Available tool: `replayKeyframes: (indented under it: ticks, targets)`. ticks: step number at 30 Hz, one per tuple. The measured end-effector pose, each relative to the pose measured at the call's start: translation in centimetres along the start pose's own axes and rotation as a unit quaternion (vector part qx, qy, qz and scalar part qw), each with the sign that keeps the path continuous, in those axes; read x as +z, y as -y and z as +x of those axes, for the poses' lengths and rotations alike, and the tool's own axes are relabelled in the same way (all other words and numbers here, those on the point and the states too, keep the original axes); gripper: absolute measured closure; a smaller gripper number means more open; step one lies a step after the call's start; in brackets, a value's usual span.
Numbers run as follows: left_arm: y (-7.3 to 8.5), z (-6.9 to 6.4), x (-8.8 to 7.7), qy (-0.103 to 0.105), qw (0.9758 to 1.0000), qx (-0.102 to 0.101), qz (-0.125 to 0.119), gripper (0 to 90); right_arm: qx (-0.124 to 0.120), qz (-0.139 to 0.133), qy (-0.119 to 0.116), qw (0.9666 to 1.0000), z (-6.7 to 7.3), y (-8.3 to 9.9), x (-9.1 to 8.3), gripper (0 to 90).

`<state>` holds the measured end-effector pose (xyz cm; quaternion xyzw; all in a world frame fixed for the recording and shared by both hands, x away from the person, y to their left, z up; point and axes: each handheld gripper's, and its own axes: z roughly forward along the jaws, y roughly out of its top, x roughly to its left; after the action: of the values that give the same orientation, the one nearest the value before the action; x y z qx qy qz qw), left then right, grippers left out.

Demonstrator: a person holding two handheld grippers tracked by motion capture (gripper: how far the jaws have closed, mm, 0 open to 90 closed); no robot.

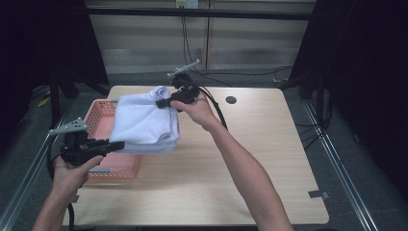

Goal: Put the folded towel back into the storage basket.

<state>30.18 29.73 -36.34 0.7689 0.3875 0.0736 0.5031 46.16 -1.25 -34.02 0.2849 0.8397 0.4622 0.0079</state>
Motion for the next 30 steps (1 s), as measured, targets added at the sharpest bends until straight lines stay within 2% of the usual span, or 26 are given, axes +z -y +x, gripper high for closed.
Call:
replayKeyframes:
  ticks: [12, 15, 20, 26, 28, 30]
  targets:
    - [0.8, 2.7, -2.5, -0.024, 0.9994, -0.025, -0.006, 76.2, 0.007, 0.009, -0.011, 0.9999, 1.1, -1.9, 3.8, 69.8]
    - [0.9, 3.6, -3.1, -0.026, 0.9988, -0.036, -0.019, 76.5, 0.009, 0.011, -0.008, 0.9999, 1.4, -2.2, 4.8, 69.9]
    - [0.9, 4.5, -4.2, -0.035, 0.9982, -0.043, -0.021, 76.5, 0.012, 0.011, -0.006, 0.9999, 1.9, -3.1, 5.9, 69.9]
    - [1.1, 5.4, -6.0, -0.051, 0.9970, -0.051, -0.028, 76.5, 0.012, 0.008, -0.006, 0.9999, 3.0, -4.3, 7.2, 69.9]
    - [1.4, 5.8, -6.4, -0.065, 0.9959, -0.057, -0.026, 76.5, 0.007, 0.009, -0.005, 0.9999, 3.6, -4.5, 7.7, 69.9]
    - [1.8, 6.2, -6.9, -0.068, 0.9954, -0.062, -0.027, 76.5, -0.002, 0.015, 0.000, 0.9999, 4.1, -4.7, 8.4, 69.9]
